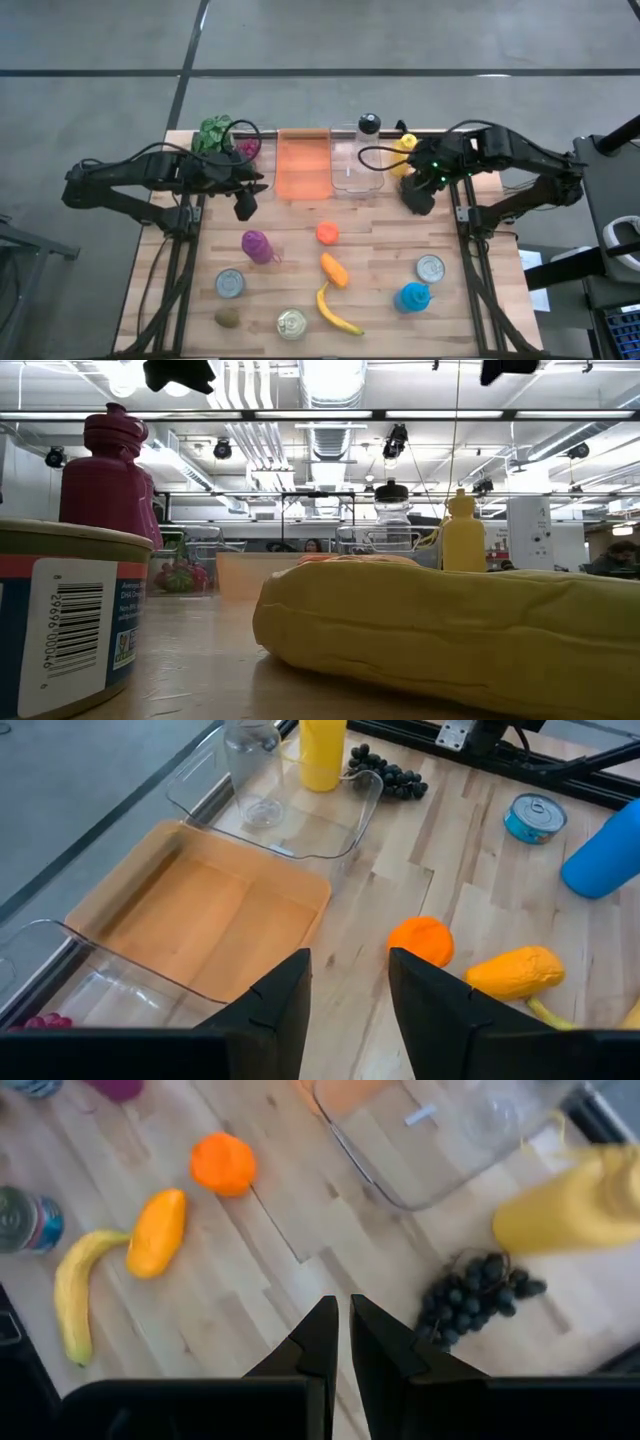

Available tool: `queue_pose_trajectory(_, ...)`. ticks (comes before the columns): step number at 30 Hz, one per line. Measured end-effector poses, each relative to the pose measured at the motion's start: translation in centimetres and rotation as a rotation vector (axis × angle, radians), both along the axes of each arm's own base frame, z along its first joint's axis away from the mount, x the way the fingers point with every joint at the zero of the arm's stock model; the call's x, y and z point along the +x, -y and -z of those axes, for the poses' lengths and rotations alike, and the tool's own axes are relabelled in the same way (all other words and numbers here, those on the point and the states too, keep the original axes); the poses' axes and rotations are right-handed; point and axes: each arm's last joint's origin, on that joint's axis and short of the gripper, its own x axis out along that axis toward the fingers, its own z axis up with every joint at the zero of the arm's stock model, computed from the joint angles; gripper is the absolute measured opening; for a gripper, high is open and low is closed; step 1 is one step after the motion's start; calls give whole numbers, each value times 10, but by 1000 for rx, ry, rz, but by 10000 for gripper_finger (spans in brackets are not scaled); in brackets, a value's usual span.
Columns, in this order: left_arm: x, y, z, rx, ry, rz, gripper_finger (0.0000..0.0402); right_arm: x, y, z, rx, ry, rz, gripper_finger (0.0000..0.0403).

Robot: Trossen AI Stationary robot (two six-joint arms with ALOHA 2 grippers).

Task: Pick & Place Food Item
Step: Put the black grapes into the left transparent bin

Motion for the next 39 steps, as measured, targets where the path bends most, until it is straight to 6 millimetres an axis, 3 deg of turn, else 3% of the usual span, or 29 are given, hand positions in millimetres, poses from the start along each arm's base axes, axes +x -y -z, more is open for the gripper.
queue_pose_trajectory(10, 0, 0, 0, 0, 0, 0, 153, -22, 1, 43, 35, -81, 288, 27)
queue_pose_trajectory(18, 1, 0, -1, -1, 11, 0, 149, -21, 3, 67, 8, -112, 386, 32)
queue_pose_trajectory(27, 1, 0, -1, -1, 19, -1, 139, -14, 5, 93, 21, -126, 446, 93)
queue_pose_trajectory(39, 1, 0, -1, -1, 21, -1, 134, -14, 26, 150, 55, -177, 551, 166)
